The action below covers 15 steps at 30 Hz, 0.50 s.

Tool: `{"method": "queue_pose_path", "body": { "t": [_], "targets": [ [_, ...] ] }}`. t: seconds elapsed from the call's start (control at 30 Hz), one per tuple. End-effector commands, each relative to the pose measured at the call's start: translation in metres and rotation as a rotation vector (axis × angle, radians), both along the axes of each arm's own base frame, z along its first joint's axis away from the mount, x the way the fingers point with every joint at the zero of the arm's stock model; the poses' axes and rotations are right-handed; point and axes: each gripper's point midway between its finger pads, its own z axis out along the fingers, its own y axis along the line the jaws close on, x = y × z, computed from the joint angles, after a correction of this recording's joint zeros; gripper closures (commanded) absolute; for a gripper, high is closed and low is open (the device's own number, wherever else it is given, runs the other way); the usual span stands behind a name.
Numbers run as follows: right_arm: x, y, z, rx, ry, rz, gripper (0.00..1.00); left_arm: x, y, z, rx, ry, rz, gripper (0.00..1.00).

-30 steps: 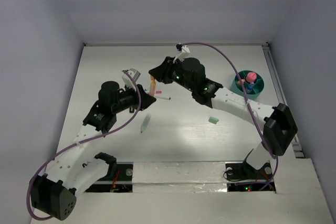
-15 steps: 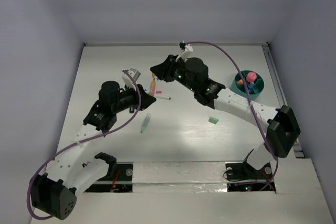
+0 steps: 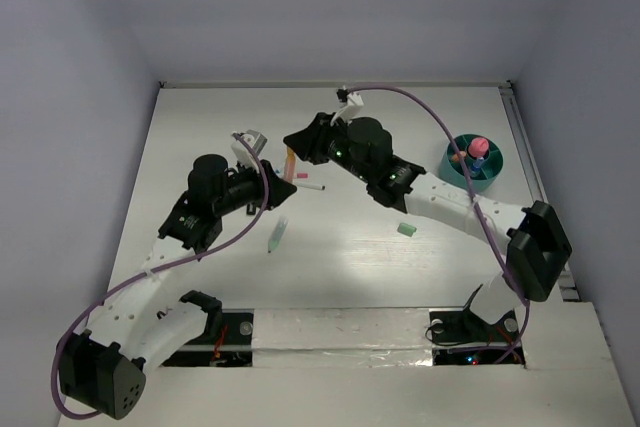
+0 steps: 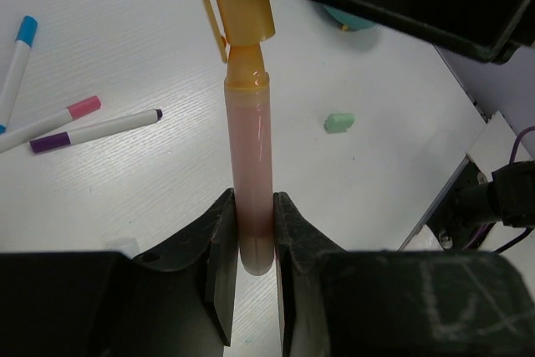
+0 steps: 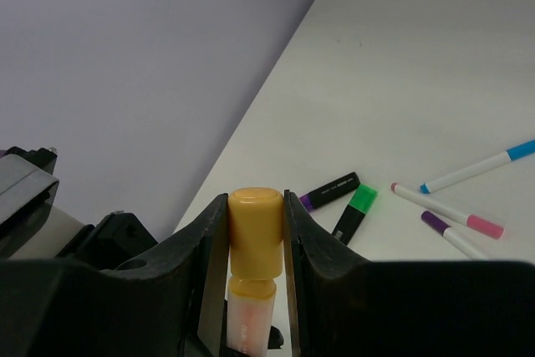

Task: Sort the stationery into containers
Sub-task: Close the pen cap on the pen.

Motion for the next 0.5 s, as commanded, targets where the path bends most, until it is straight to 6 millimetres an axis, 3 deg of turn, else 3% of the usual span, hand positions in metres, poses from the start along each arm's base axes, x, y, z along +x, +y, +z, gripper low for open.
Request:
{"method": "queue_pose_path", "body": {
  "t": [0.0, 0.2, 0.47],
  "targets": [
    [-0.007, -0.001, 0.026, 0.055, -0.066, -0.024, 1.00, 0.007, 0.004, 0.028, -0.029, -0.082, 0.035, 1.00],
    [-0.019, 0.011, 0.019, 0.095, -0.049, -0.026, 1.00, 0.007, 0.009, 0.034, -0.034, -0.108, 0.070, 1.00],
    [-0.029, 0.004, 0.014, 0.188, -0.034, -0.094, 1.00, 0.010, 0.015, 0.040, -0.041, -0.125, 0.112, 1.00]
  ]
}}
